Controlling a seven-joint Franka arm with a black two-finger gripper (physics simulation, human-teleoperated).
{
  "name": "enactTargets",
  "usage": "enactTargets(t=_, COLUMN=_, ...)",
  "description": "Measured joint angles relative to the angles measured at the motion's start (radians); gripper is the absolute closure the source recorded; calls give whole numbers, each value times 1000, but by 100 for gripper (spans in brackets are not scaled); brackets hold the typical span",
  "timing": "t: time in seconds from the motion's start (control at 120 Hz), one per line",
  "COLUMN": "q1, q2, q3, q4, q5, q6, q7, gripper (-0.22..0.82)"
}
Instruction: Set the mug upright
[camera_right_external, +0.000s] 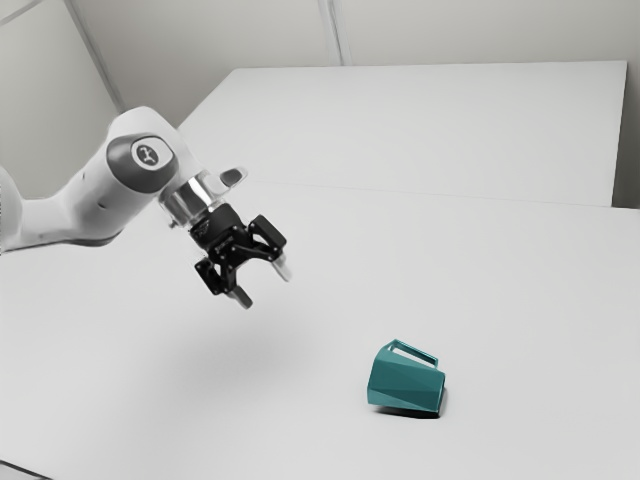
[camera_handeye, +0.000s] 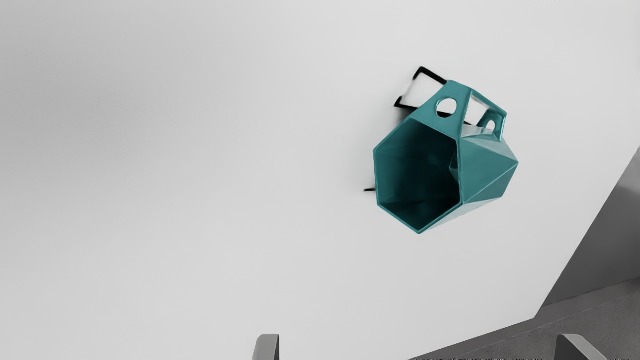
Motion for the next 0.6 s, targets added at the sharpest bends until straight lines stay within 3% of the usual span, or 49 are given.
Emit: enactTargets(t=0.6, q1=-119, q2=252, q3=-38, q4=-16, q5=-351, q6=130, q7=-55, gripper=0)
